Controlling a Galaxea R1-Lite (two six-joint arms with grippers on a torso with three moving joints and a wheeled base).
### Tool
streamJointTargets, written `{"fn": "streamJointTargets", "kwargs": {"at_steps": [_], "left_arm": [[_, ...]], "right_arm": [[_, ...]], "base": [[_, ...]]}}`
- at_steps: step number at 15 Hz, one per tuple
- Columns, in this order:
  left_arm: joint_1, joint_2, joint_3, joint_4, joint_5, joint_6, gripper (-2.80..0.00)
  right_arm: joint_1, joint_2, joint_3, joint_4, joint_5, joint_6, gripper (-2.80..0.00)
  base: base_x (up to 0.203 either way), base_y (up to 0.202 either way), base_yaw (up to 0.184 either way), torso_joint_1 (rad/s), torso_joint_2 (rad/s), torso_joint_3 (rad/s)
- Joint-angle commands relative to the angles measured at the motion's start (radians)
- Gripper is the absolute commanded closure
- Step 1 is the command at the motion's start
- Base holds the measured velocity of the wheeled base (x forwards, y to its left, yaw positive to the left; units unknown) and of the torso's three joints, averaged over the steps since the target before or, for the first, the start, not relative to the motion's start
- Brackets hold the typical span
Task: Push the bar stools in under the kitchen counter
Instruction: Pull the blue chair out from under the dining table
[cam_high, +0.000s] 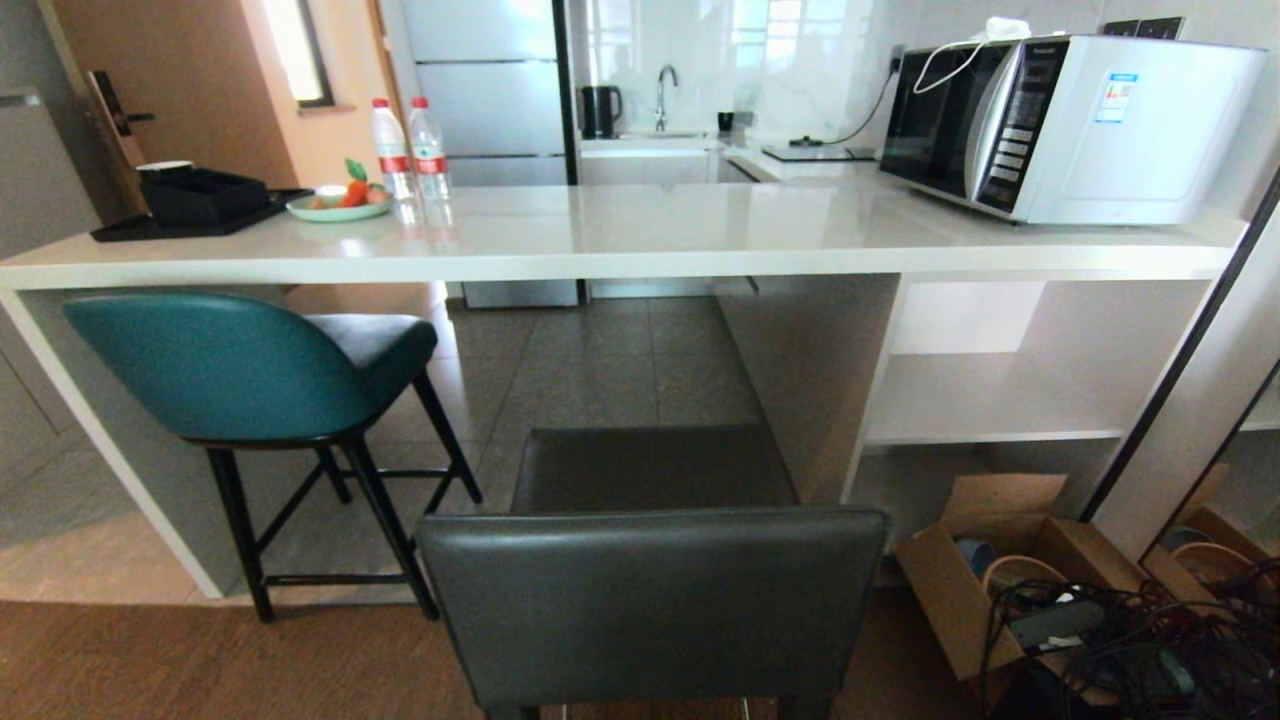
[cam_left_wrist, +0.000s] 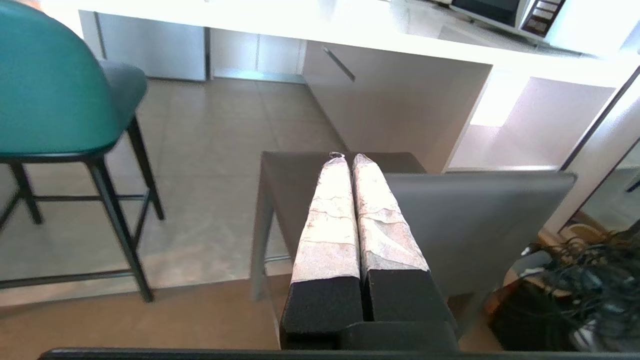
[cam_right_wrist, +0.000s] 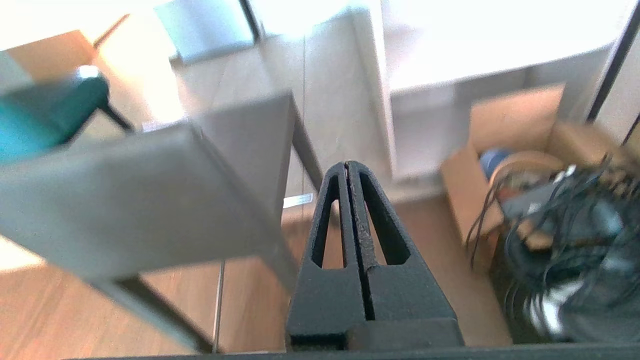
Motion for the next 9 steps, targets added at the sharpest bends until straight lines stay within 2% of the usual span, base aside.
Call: {"fn": "streamJointTargets", "kwargs": {"at_steps": [1, 2, 4, 6, 8, 9], "left_arm": [[0.028, -0.090, -0.037, 0.060, -0.007, 0.016, 0.00], [0.032, -0.094, -0.040, 0.069, 0.008, 0.045, 0.00], [0.032, -0.094, -0.061, 0.073, 0.027, 0.063, 0.00], [0.039, -0.075, -0.098, 0.084, -0.011, 0.075, 0.00], [0.087, -0.047, -0.120, 0.085, -0.051, 0.083, 0.00], [0.107, -0.049, -0.111, 0.086, -0.076, 0.087, 0.00]], "right_arm": [[-0.002, -0.015, -0.035, 0.003, -0.032, -0.012, 0.00], [-0.002, -0.015, -0.048, 0.003, -0.080, -0.031, 0.00], [-0.002, -0.016, -0.076, 0.003, -0.114, -0.100, 0.00], [-0.009, -0.016, -0.140, 0.038, -0.116, -0.161, 0.00], [-0.098, -0.015, -0.180, 0.076, -0.059, -0.198, 0.00], [-0.162, -0.012, -0.204, 0.086, 0.005, -0.201, 0.00]], "base": [[0.000, 0.000, 0.000, 0.000, 0.00, 0.000], [0.000, 0.000, 0.000, 0.000, 0.00, 0.000], [0.000, 0.000, 0.000, 0.000, 0.00, 0.000], [0.000, 0.000, 0.000, 0.000, 0.00, 0.000], [0.000, 0.000, 0.000, 0.000, 0.00, 0.000], [0.000, 0.000, 0.000, 0.000, 0.00, 0.000]]}}
